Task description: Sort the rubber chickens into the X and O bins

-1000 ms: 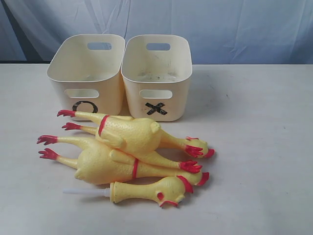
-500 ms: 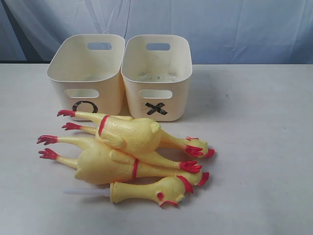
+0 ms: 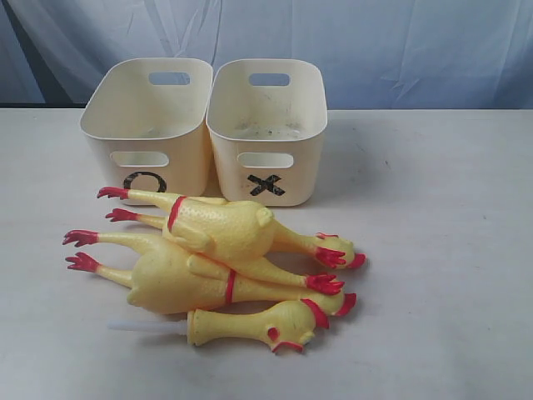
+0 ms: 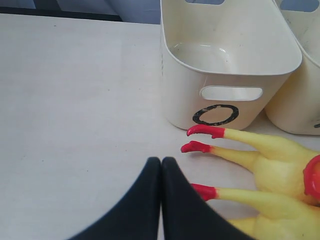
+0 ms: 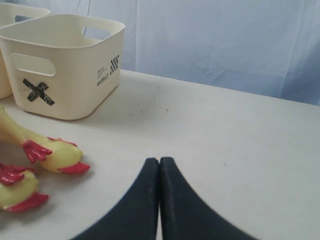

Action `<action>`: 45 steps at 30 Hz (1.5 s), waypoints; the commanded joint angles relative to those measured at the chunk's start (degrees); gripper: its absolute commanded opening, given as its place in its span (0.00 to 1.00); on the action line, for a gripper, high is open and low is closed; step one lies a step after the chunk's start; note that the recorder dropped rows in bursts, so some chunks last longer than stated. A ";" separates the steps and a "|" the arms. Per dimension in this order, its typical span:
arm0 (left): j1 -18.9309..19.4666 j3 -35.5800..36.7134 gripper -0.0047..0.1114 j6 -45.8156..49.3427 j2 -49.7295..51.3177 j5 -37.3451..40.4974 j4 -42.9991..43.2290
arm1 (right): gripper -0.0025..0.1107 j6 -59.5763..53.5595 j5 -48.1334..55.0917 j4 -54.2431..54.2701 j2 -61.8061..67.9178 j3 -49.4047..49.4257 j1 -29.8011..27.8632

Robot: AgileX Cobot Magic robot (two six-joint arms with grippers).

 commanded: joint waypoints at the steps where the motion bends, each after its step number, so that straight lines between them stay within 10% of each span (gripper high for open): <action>1: -0.16 -0.24 0.04 0.08 0.05 -0.24 -0.29 | 0.01 -0.06 -3.62 -0.43 -0.27 0.12 -0.24; 17: -0.16 -0.24 0.04 0.08 0.05 0.30 -0.55 | 0.01 -0.08 -9.95 11.20 -0.27 0.12 -0.24; 28: -0.16 -0.24 0.04 0.08 0.05 0.26 -0.41 | 0.01 -0.08 -15.25 49.43 -0.27 0.12 -0.29; 45: -0.16 -0.24 0.04 0.08 0.05 1.36 -3.04 | 0.01 -13.12 11.79 48.23 4.45 -11.38 -0.18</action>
